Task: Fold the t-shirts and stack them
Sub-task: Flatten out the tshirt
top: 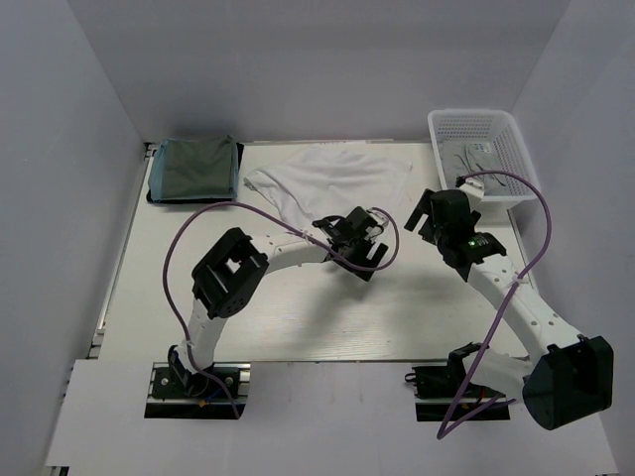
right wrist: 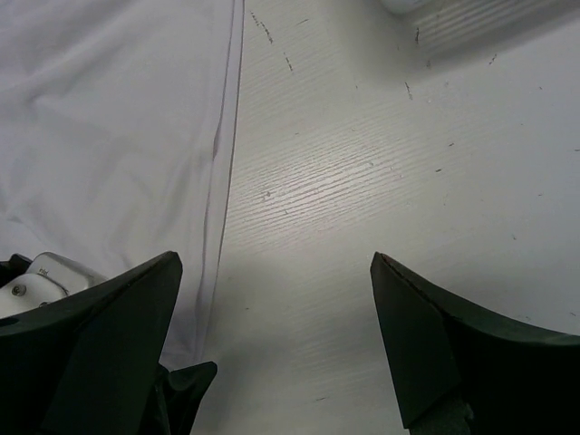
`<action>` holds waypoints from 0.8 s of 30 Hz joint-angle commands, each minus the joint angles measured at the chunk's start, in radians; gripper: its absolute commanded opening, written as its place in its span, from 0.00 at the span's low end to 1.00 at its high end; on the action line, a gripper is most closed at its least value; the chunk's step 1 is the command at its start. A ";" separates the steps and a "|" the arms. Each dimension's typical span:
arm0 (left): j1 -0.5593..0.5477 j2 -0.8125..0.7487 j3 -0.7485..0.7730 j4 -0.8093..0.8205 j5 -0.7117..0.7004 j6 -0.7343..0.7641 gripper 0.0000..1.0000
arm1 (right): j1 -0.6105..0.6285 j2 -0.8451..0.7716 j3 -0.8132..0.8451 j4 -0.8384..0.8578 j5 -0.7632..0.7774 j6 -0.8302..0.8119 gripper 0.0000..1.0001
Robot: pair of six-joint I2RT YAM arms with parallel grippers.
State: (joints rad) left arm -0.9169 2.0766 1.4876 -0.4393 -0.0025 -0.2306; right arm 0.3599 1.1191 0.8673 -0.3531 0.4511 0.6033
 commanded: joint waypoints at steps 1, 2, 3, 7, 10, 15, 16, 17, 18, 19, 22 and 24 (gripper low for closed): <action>-0.014 0.005 0.020 -0.012 -0.043 -0.012 0.95 | -0.003 -0.012 -0.005 -0.001 0.031 0.013 0.91; -0.023 0.005 0.020 -0.012 -0.059 -0.012 0.94 | -0.004 -0.010 -0.010 0.002 0.031 0.013 0.91; -0.023 0.017 0.020 -0.012 -0.059 -0.012 0.91 | 0.001 -0.010 -0.010 -0.001 0.031 0.015 0.91; -0.033 0.065 0.069 -0.071 -0.114 -0.012 0.76 | -0.006 -0.019 -0.017 -0.003 0.038 0.018 0.91; -0.043 0.092 0.069 -0.105 -0.171 -0.012 0.59 | -0.006 -0.022 -0.022 -0.004 0.041 0.016 0.91; -0.053 0.132 0.080 -0.211 -0.292 -0.073 0.28 | -0.007 -0.024 -0.028 -0.001 0.063 0.026 0.91; -0.053 0.132 0.080 -0.223 -0.303 -0.087 0.08 | -0.004 -0.019 -0.028 -0.006 0.069 0.039 0.91; -0.053 0.117 0.057 -0.223 -0.315 -0.119 0.00 | -0.006 -0.016 -0.027 -0.007 0.067 0.046 0.91; -0.053 0.099 0.039 -0.223 -0.324 -0.137 0.00 | -0.009 -0.012 -0.025 -0.007 0.058 0.024 0.91; -0.053 0.074 0.013 -0.223 -0.324 -0.138 0.00 | -0.007 0.013 -0.021 -0.009 0.028 0.015 0.91; -0.053 -0.061 -0.127 -0.187 -0.315 -0.165 0.00 | -0.009 0.042 0.012 0.011 -0.058 -0.051 0.91; -0.053 -0.158 -0.234 -0.177 -0.315 -0.208 0.00 | -0.007 0.079 0.015 0.044 -0.093 -0.065 0.91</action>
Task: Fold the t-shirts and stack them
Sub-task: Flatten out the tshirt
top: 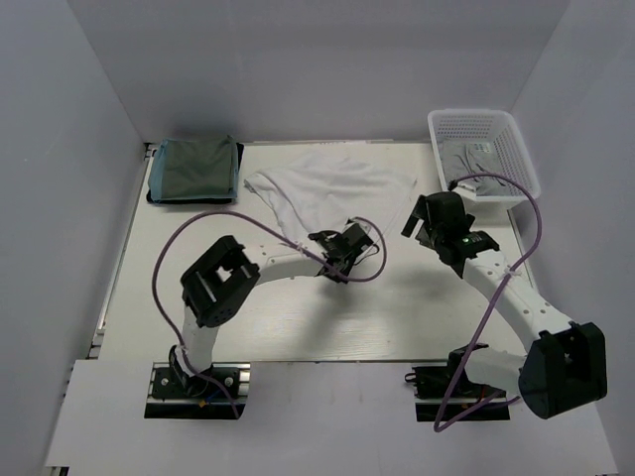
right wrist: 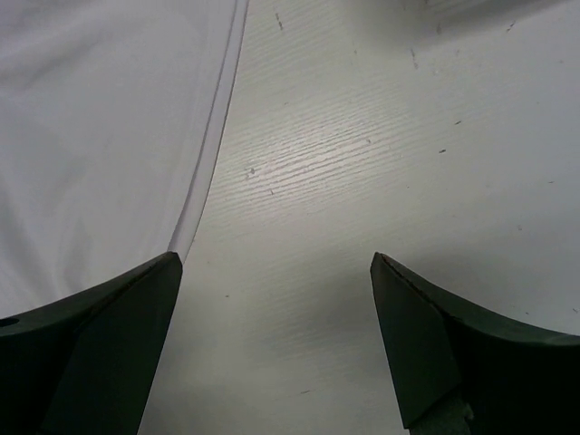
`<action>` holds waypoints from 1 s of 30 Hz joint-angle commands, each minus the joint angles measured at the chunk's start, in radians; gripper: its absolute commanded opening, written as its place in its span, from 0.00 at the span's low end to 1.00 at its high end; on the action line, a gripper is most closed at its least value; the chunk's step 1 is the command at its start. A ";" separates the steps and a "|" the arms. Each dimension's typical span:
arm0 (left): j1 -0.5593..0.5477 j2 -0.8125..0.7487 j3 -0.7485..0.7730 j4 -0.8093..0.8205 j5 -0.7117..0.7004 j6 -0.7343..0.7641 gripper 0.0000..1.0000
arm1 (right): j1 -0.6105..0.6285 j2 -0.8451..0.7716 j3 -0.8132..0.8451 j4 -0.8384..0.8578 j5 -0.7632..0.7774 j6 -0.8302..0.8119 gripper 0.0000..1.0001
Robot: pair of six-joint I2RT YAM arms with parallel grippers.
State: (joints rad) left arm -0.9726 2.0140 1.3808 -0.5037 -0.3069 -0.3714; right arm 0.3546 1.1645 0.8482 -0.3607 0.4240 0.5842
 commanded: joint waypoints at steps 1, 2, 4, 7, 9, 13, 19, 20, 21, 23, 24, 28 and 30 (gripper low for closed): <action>0.015 -0.125 -0.161 -0.113 -0.011 -0.078 0.00 | -0.002 0.050 0.029 0.065 -0.097 -0.067 0.91; 0.015 -0.148 -0.223 -0.113 -0.002 -0.092 0.00 | -0.003 0.070 0.031 0.104 -0.123 -0.113 0.91; 0.025 -0.197 -0.300 -0.104 -0.001 -0.130 0.00 | -0.003 0.112 0.041 0.117 -0.158 -0.107 0.91; 0.015 -0.207 -0.363 -0.127 -0.026 -0.197 0.00 | -0.003 0.167 0.057 0.180 -0.256 -0.113 0.91; 0.006 -0.230 -0.391 -0.160 -0.052 -0.257 0.00 | 0.000 0.224 0.097 0.200 -0.280 -0.113 0.91; 0.028 -0.301 -0.476 -0.183 -0.072 -0.316 0.00 | 0.000 0.327 0.192 0.137 -0.208 -0.124 0.91; 0.028 -0.390 -0.505 -0.239 -0.126 -0.368 0.00 | -0.003 0.448 0.249 0.102 -0.054 -0.103 0.91; 0.028 -0.403 -0.514 -0.239 -0.126 -0.368 0.00 | -0.002 0.469 0.270 0.097 -0.053 -0.098 0.91; 0.028 -0.403 -0.514 -0.239 -0.126 -0.368 0.00 | -0.006 0.484 0.276 0.091 -0.051 -0.098 0.91; 0.028 -0.403 -0.525 -0.248 -0.126 -0.377 0.00 | -0.005 0.507 0.287 0.074 -0.042 -0.086 0.91; 0.028 -0.403 -0.525 -0.248 -0.126 -0.377 0.00 | -0.005 0.515 0.287 0.062 -0.037 -0.084 0.91; 0.028 -0.403 -0.525 -0.260 -0.135 -0.396 0.00 | -0.008 0.514 0.247 0.049 -0.041 -0.090 0.91; 0.028 -0.403 -0.516 -0.271 -0.135 -0.396 0.00 | -0.009 0.509 0.207 0.061 -0.030 -0.092 0.91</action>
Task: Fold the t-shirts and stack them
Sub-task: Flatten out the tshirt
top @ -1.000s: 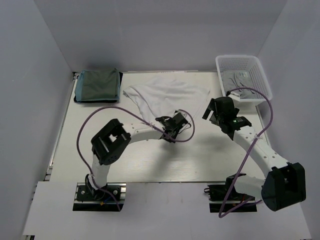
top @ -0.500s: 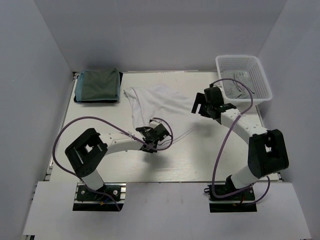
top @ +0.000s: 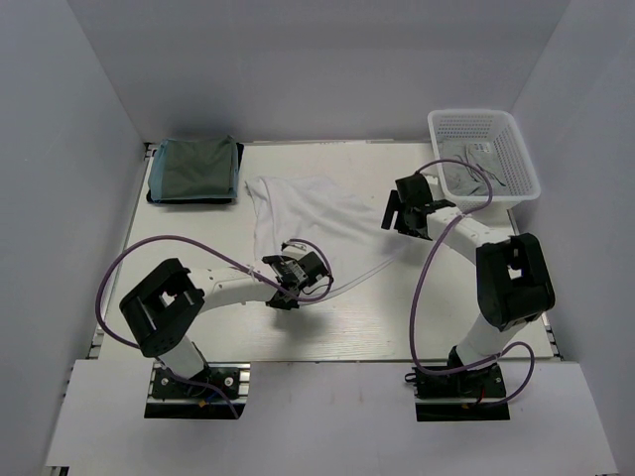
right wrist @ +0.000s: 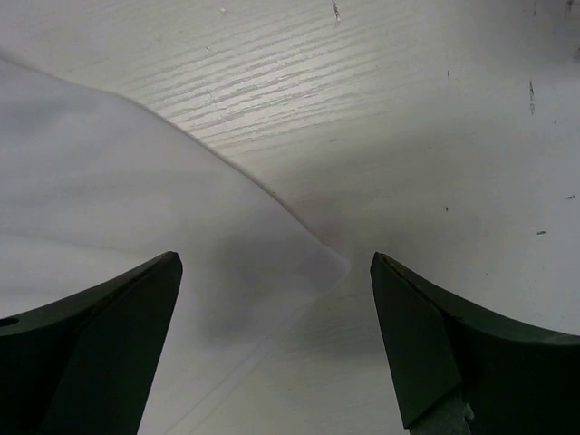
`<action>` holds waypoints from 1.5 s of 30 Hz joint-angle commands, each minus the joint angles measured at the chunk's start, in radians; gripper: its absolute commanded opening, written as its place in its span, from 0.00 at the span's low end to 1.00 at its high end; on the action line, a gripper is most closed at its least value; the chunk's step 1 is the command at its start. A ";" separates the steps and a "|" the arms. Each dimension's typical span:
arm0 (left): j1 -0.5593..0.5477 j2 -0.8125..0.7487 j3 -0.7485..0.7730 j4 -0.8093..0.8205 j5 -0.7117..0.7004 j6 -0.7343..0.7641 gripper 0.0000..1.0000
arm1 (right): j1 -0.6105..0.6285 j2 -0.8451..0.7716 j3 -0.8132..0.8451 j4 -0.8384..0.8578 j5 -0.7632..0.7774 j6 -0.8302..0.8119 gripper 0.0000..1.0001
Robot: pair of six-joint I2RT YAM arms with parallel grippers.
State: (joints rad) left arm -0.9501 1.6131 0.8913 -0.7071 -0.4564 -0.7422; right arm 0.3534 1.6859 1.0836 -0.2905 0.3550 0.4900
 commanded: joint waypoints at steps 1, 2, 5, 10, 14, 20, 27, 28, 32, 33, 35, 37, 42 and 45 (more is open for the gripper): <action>0.005 -0.002 -0.026 -0.057 0.015 -0.025 0.00 | -0.010 -0.011 -0.040 0.000 0.057 -0.011 0.91; 0.005 -0.002 -0.026 -0.057 0.025 -0.025 0.00 | -0.010 -0.011 -0.045 0.004 0.085 -0.013 0.91; 0.005 -0.012 -0.035 -0.048 0.025 -0.034 0.00 | -0.014 0.017 -0.042 0.022 0.119 -0.030 0.89; 0.005 0.007 -0.025 -0.069 0.016 -0.043 0.00 | -0.019 0.067 -0.033 0.016 0.042 -0.028 0.83; 0.005 0.039 0.007 -0.078 0.016 -0.043 0.00 | -0.027 0.069 -0.063 0.037 0.002 -0.034 0.76; 0.005 0.048 0.008 -0.078 0.016 -0.052 0.00 | -0.044 0.090 -0.070 0.050 -0.076 -0.033 0.38; 0.005 -0.062 0.093 -0.129 -0.105 -0.082 0.00 | -0.060 -0.012 -0.085 0.021 -0.096 -0.056 0.00; 0.005 -0.085 0.106 -0.144 -0.131 -0.082 0.00 | -0.059 -0.032 -0.085 0.021 -0.099 -0.068 0.00; -0.007 -0.205 0.217 -0.183 -0.292 -0.092 0.00 | -0.059 -0.234 -0.048 0.016 -0.116 -0.088 0.00; -0.007 -0.229 0.239 -0.183 -0.315 -0.077 0.00 | -0.059 -0.261 -0.031 0.014 -0.125 -0.094 0.00; -0.007 -0.297 0.302 -0.111 -0.343 -0.021 0.00 | -0.059 -0.334 -0.004 0.020 -0.151 -0.108 0.00; -0.016 -0.343 0.358 -0.034 -0.352 0.106 0.00 | -0.057 -0.423 0.031 0.040 -0.160 -0.116 0.00; -0.016 -0.508 0.454 0.226 -0.280 0.367 0.00 | -0.059 -0.579 0.148 0.022 -0.078 -0.155 0.00; -0.016 -0.559 0.524 0.296 -0.197 0.483 0.00 | -0.059 -0.624 0.224 -0.009 0.005 -0.182 0.00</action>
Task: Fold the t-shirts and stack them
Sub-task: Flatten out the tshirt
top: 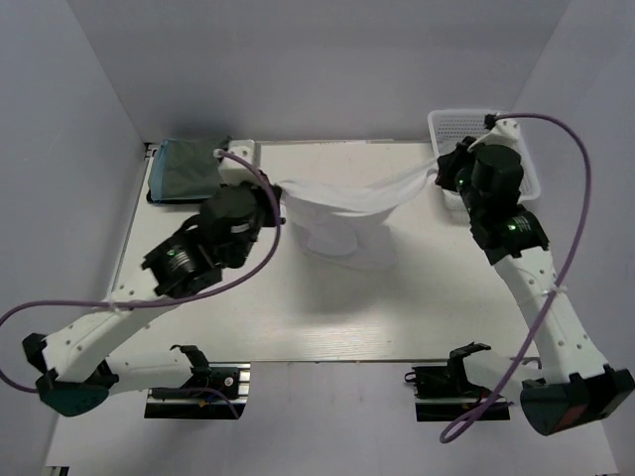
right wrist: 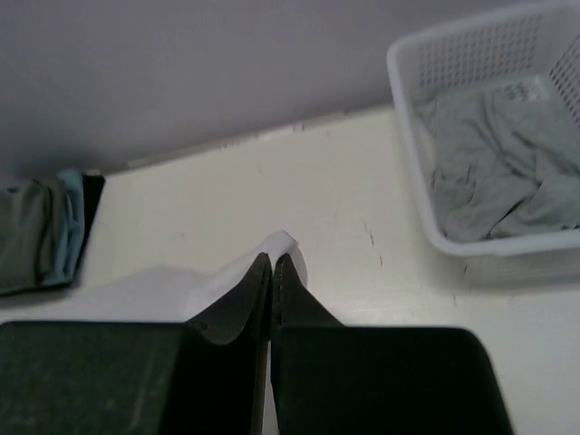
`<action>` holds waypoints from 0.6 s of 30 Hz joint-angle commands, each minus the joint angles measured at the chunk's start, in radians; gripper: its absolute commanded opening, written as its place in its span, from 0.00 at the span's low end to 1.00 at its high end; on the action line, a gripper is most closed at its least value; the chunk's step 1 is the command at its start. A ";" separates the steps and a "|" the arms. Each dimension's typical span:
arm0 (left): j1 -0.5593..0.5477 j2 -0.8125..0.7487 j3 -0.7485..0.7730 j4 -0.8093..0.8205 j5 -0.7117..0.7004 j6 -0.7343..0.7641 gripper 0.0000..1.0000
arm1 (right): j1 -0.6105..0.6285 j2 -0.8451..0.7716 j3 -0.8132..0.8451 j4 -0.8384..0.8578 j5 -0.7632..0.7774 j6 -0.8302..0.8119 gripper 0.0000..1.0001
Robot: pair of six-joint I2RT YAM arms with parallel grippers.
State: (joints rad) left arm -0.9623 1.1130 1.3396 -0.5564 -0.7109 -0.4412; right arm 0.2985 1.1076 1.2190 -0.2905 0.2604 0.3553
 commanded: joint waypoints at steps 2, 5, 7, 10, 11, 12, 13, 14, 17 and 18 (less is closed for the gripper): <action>-0.004 -0.081 0.116 0.154 0.164 0.249 0.00 | -0.005 -0.069 0.180 -0.045 0.137 -0.065 0.00; -0.004 -0.091 0.208 0.167 0.337 0.315 0.00 | -0.004 -0.090 0.292 -0.073 0.122 -0.110 0.00; -0.004 -0.091 0.291 0.138 0.382 0.315 0.00 | -0.001 -0.107 0.379 -0.096 0.094 -0.139 0.00; 0.005 -0.091 0.372 0.125 0.416 0.343 0.00 | -0.004 -0.130 0.468 -0.120 0.053 -0.180 0.00; 0.005 -0.091 0.389 0.125 0.430 0.357 0.00 | -0.001 -0.134 0.514 -0.127 0.048 -0.182 0.00; 0.005 -0.091 0.420 0.125 0.439 0.357 0.00 | -0.002 -0.134 0.536 -0.133 0.039 -0.199 0.00; 0.005 -0.103 0.435 0.116 0.467 0.357 0.00 | -0.002 -0.141 0.575 -0.147 0.031 -0.205 0.00; 0.005 -0.113 0.455 0.102 0.488 0.357 0.00 | -0.002 -0.146 0.609 -0.151 0.024 -0.211 0.00; 0.016 -0.136 0.519 0.078 0.594 0.357 0.00 | -0.004 -0.167 0.666 -0.180 -0.045 -0.237 0.00; 0.016 -0.136 0.529 0.069 0.649 0.357 0.00 | -0.004 -0.172 0.709 -0.188 -0.056 -0.237 0.00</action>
State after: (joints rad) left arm -0.9539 1.0119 1.8122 -0.4599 -0.2222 -0.1081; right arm 0.2966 0.9558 1.8492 -0.4519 0.2642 0.1684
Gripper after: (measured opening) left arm 0.029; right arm 0.012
